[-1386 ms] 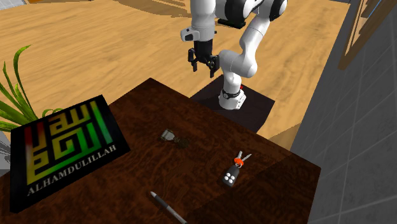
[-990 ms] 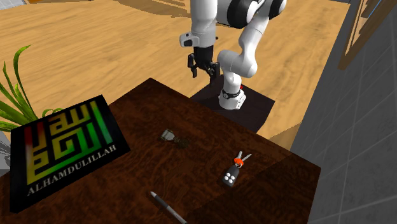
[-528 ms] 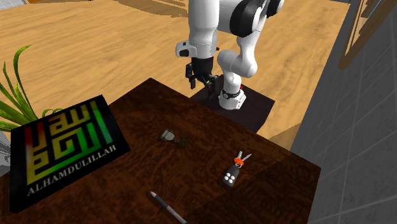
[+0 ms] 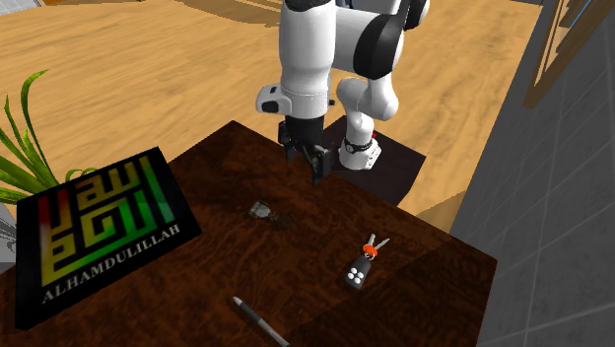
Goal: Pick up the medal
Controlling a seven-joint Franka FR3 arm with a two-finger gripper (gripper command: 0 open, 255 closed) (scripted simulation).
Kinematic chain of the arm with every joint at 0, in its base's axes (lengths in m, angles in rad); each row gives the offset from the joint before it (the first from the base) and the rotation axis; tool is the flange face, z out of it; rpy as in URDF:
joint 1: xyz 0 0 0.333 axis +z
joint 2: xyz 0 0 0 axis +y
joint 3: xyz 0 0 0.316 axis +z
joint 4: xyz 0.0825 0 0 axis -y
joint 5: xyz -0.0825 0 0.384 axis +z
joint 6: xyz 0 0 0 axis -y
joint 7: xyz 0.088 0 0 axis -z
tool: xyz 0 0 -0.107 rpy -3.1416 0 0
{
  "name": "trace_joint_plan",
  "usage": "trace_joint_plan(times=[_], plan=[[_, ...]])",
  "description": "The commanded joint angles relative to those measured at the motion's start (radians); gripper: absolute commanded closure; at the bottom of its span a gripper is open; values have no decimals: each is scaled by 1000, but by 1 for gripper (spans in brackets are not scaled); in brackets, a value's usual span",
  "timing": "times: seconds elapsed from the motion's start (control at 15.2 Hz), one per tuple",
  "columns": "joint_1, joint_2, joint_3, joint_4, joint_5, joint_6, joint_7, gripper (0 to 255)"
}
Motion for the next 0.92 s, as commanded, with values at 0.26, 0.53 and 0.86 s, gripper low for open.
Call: trace_joint_plan(times=[0.26,0.53,0.86], plan=[[28,269,55,320,-102,-53,174,0],[47,349,59,399,-136,-54,219,0],[43,336,57,314,-132,18,219,0]])
